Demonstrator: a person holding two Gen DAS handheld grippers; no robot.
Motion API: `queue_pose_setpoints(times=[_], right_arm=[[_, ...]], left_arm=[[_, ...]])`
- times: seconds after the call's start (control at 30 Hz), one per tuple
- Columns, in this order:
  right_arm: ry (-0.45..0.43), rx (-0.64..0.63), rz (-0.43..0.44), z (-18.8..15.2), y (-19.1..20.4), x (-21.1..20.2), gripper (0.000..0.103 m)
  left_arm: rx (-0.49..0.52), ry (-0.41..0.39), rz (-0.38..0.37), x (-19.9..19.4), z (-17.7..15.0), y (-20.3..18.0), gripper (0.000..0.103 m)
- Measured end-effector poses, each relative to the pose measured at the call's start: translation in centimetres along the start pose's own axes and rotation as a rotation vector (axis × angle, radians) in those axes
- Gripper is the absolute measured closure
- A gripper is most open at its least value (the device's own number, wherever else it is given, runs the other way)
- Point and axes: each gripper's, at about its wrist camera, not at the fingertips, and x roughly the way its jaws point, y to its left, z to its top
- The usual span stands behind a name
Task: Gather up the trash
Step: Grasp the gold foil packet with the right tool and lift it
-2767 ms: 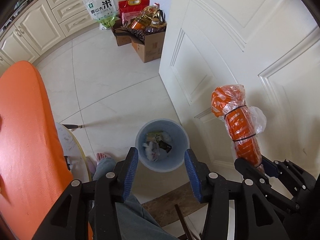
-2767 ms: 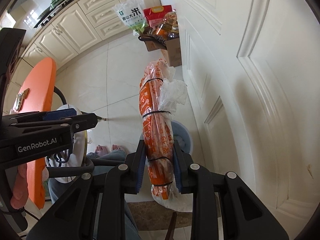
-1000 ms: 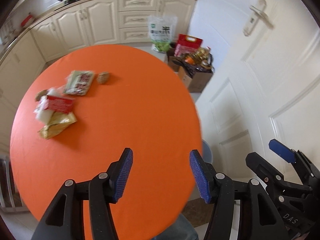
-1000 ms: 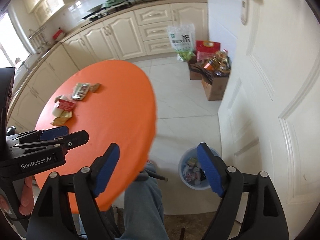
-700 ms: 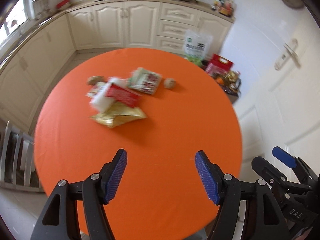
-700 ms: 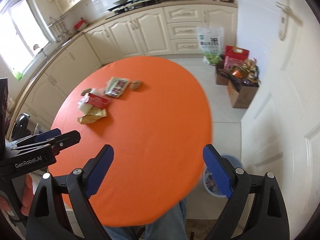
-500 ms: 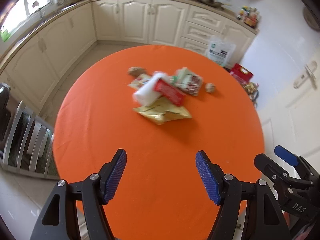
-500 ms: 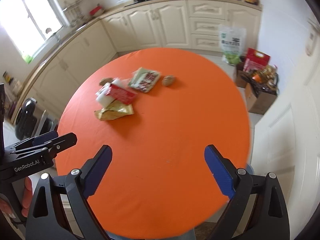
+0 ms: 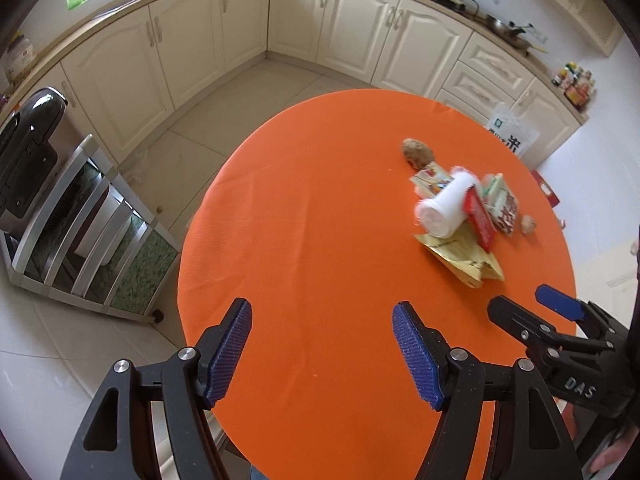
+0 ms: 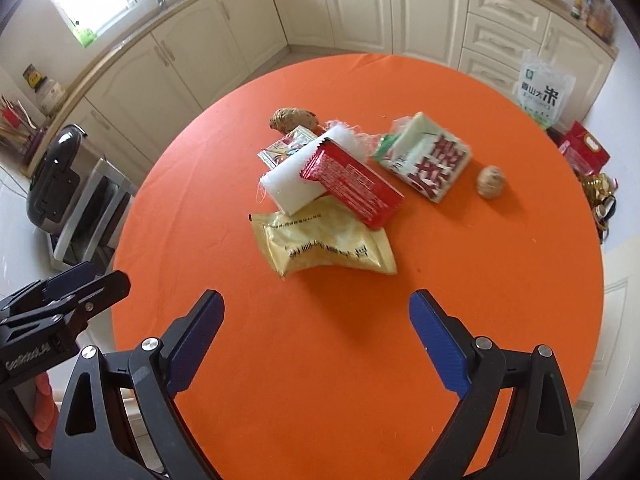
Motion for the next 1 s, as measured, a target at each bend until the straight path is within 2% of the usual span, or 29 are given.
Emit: queue_pose_setpoints(times=[0.27,0.4,0.47,0.5,0.53,0.57,0.7,0.83,1.0], right_arm=[[0.086,-0.046,-0.023,2.8,0.3,4.8,0.008],[0.084,-0.069,-0.044,3.2,0.4,5.9,0.008],[0.077,-0.09,-0.074,3.0,0.4,6.2,0.016],[0.074,-0.099,-0.097,2.9,0.4,6.3,0.026],[0.067,-0.111,-0.112,2.8,0.4,6.2,0.031],[0.06,-0.118,-0.098,2.7,0.4,6.1,0.033],[0.034,-0.139,-0.049,2.2,0.5,5.0,0.059],[0.031,-0.159,-0.036,1.4,0.7,4.9,0.068],[0.043,-0.106,0.055,0.0,-0.5,3.9,0.071]], left_arm=[[-0.044,0.045,-0.034,4.0,2.2,2.4,0.035],[-0.055,0.063,-0.028,6.1,2.9,2.8,0.035],[-0.059,0.073,-0.029,6.8,3.0,3.0,0.035],[-0.061,0.077,-0.026,7.2,3.1,3.0,0.035],[-0.063,0.08,-0.023,7.4,3.1,3.0,0.035],[-0.066,0.084,-0.021,7.8,3.2,2.9,0.035],[-0.066,0.098,-0.026,8.8,3.5,2.4,0.035],[-0.044,0.092,-0.025,8.6,3.2,1.5,0.035],[-0.029,0.079,-0.021,7.6,2.6,0.6,0.034]])
